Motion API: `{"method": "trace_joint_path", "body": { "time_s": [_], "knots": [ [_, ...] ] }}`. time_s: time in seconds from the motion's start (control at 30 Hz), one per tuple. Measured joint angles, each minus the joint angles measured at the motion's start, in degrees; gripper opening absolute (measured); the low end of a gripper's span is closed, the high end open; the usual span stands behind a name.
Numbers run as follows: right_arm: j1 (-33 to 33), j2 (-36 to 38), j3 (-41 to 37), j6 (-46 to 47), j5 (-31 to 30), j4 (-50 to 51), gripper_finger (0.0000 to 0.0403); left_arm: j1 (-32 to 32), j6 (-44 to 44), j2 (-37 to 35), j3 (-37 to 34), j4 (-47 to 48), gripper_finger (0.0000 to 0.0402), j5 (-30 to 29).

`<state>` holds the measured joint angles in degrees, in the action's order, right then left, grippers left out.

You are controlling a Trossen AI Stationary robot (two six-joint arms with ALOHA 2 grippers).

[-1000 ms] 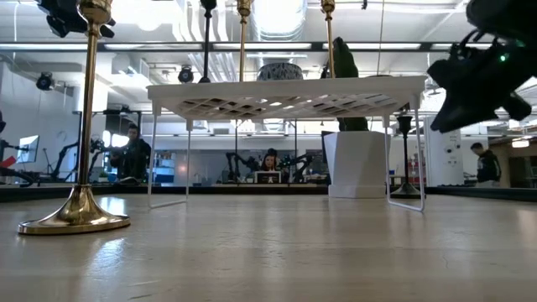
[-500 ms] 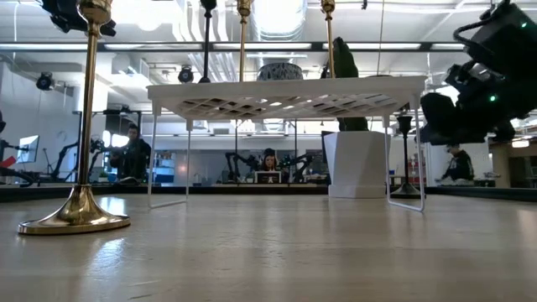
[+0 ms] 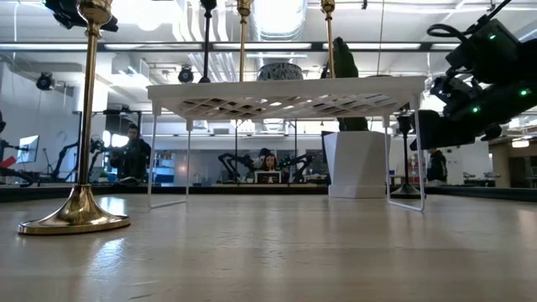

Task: Pick & Place candle stick holders
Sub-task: Put the black candle holder on the shelf

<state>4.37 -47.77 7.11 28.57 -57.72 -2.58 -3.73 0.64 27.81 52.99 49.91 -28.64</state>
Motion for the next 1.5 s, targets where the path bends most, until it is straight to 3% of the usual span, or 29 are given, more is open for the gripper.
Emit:
{"method": "trace_joint_path", "body": {
  "time_s": [0.33, 0.73, 1.07, 1.23, 1.5],
  "knots": [
    [8.3, -0.1, -0.5, -7.5, 8.7, -9.2, 0.0187, 0.0, 0.0, 0.0, 0.0, -0.7, 0.0220, 0.0],
    [20.3, -0.1, -0.4, -12.5, 26.5, -14.0, 0.0146, 0.0, 0.1, 0.0, 0.0, -0.7, 0.0220, 0.0],
    [23.3, -3.5, 0.1, -15.0, 29.9, -16.7, 0.0093, 0.0, 0.5, 0.0, 0.0, -0.6, 0.0220, 0.0],
    [24.1, -7.9, 0.1, -14.8, 29.8, -18.2, 0.0024, 0.0, 0.6, 0.0, 0.0, -0.6, 0.0220, 0.0],
    [24.1, -12.7, 0.0, -15.5, 29.1, -24.8, 0.0011, 0.0, 0.7, 0.0, 0.0, -0.6, 0.0220, 0.0]
  ]
}}
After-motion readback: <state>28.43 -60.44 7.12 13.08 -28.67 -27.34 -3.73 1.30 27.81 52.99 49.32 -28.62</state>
